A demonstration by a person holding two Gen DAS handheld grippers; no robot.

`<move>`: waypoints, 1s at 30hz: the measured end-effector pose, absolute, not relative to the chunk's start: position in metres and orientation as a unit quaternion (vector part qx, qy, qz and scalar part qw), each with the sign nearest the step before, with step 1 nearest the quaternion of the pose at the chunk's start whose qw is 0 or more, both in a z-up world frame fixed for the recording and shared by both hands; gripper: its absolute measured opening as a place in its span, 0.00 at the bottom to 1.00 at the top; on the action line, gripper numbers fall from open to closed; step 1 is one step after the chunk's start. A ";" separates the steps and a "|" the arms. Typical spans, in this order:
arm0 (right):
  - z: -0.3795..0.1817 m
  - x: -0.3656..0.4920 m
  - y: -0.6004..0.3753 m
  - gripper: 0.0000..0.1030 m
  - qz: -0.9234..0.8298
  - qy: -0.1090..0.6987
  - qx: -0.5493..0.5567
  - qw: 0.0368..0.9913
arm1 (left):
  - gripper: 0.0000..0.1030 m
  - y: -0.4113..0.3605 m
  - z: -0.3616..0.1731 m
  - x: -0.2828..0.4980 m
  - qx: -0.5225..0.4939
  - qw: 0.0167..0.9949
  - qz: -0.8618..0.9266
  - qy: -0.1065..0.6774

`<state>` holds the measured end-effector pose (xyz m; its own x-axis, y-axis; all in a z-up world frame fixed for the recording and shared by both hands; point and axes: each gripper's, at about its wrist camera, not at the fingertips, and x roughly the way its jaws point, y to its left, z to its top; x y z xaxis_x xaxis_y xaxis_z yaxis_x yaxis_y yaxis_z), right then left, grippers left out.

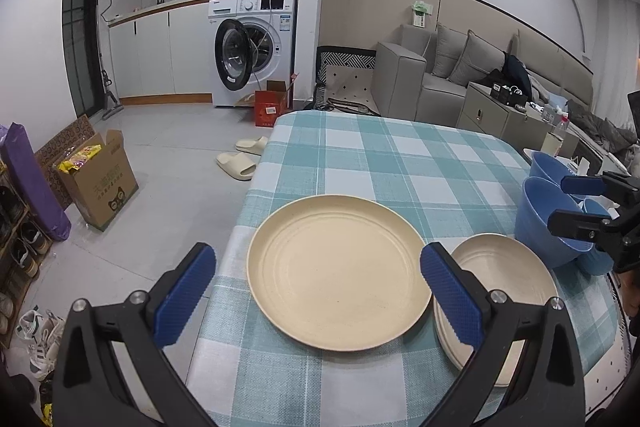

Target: Organize plates and bowls

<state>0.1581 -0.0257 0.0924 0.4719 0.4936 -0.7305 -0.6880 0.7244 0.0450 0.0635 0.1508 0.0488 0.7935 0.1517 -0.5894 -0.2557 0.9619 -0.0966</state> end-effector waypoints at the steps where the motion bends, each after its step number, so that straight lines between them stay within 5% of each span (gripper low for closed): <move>1: 0.093 0.159 -0.025 0.99 0.349 0.378 -0.128 0.848 | 1.00 0.153 0.049 0.064 -0.089 0.943 0.110 0.302; 30: 0.072 0.198 0.021 0.99 0.346 0.412 -0.128 0.833 | 1.00 0.188 0.019 0.086 -0.105 0.925 0.156 0.330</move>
<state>0.1979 0.0214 0.0724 0.4212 0.4717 -0.7747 -0.6818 0.7280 0.0725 0.0864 0.1880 0.0194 0.7336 0.2183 -0.6435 -0.3571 0.9295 -0.0917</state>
